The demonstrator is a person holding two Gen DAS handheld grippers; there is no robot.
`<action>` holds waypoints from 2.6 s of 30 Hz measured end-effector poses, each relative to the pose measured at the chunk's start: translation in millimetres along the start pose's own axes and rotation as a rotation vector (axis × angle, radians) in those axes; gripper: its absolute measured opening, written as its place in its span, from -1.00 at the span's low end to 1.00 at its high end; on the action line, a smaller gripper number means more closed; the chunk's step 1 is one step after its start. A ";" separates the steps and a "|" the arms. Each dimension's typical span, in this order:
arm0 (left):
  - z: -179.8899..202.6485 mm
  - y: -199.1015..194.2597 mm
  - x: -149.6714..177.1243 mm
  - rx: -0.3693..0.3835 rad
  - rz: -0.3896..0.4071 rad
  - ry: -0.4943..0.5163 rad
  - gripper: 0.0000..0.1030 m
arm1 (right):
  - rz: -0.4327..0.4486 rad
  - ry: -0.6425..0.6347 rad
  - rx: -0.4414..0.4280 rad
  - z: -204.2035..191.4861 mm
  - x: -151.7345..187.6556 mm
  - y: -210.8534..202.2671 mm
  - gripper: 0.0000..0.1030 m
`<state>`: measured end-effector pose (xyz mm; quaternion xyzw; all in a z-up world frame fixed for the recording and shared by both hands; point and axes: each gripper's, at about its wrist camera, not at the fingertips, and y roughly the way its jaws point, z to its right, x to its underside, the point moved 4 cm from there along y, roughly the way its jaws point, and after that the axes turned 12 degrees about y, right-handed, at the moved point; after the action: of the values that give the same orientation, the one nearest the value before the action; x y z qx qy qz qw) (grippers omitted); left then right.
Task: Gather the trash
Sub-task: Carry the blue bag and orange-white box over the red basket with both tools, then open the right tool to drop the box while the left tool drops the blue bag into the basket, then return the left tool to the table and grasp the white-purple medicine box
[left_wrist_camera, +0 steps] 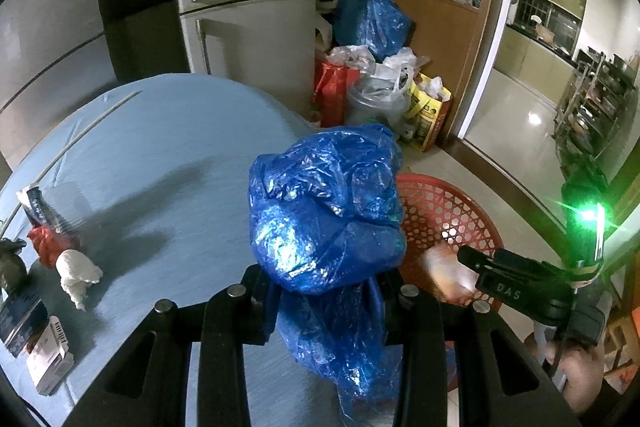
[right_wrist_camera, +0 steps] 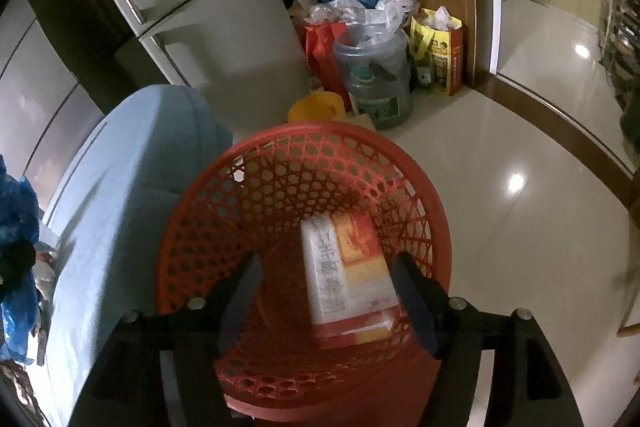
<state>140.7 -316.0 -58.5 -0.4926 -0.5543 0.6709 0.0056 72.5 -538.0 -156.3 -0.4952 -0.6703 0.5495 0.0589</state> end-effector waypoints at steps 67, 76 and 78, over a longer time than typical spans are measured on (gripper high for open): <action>-135.2 -71.1 106.7 -0.154 -0.024 -0.230 0.55 | 0.045 -0.197 -0.161 -132.7 50.7 -46.5 0.40; -200.9 -88.1 175.8 -0.207 -0.072 -0.330 0.60 | -0.007 -0.330 -0.193 -191.0 95.6 -44.7 0.40; -212.3 -87.9 185.6 -0.191 -0.076 -0.315 0.61 | -0.011 -0.353 -0.197 -199.3 101.6 -45.6 0.40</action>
<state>139.5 -22.8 -93.0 -0.3586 -0.6277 0.6833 -0.1026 118.3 -324.5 -89.8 -0.3910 -0.7235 0.5591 -0.1054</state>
